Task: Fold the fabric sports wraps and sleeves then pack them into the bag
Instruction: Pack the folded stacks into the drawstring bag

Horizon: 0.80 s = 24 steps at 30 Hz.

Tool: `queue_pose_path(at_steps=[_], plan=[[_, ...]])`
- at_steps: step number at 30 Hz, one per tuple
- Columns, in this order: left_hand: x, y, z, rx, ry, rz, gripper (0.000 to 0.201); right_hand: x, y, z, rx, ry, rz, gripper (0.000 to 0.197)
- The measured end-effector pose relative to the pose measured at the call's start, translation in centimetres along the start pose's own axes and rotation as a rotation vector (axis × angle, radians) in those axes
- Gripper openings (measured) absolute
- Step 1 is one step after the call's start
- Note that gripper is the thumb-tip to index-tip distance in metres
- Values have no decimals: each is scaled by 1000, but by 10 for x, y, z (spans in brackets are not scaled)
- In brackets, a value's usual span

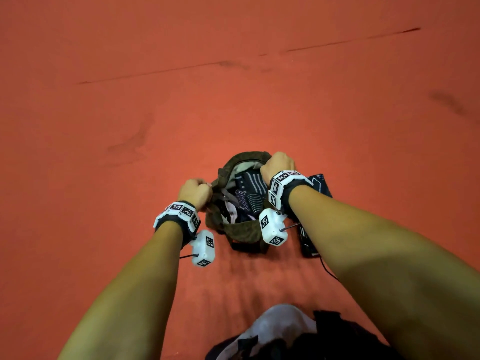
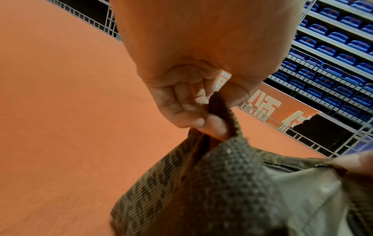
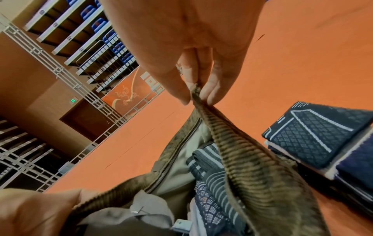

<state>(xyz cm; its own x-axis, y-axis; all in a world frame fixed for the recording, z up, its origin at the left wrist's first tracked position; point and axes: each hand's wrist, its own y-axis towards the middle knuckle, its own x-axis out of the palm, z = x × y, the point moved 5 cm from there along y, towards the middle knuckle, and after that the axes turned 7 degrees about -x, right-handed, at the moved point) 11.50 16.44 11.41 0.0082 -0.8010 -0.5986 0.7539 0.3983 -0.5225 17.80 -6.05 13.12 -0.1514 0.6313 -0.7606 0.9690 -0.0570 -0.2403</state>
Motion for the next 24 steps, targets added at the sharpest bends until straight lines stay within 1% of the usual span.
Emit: queue_pose_path(at_steps=[2, 5, 8, 9, 12, 13, 15, 17, 20, 24], plan=[[-1, 1, 4, -10, 35, 16, 23, -6, 3, 4, -2, -21, 29, 18], [-2, 7, 6, -17, 75, 30, 22, -7, 4, 12, 2, -26, 27, 16], [1, 9, 5, -47, 91, 14, 34, -1, 2, 19, 26, -14, 10, 17], [3, 7, 4, -69, 86, 1, 32, 1, 1, 19, 27, -11, 4, 17], [7, -1, 1, -137, 26, -36, 12, 9, -4, 17, 15, -2, -6, 19], [10, 0, -1, -149, 3, -44, 13, 10, -6, 16, 8, -2, -7, 19], [16, 3, -5, -142, -13, -63, 22, 14, -8, 14, -8, -9, -12, 19], [20, 5, -6, -129, 0, -74, 25, 16, -10, 12, -28, -21, -22, 19], [22, 7, -4, -93, 74, -56, 25, 18, -12, 8, -56, -50, -39, 19], [22, 13, -3, -48, 164, -34, 16, 16, -14, 6, -99, -86, -71, 18]])
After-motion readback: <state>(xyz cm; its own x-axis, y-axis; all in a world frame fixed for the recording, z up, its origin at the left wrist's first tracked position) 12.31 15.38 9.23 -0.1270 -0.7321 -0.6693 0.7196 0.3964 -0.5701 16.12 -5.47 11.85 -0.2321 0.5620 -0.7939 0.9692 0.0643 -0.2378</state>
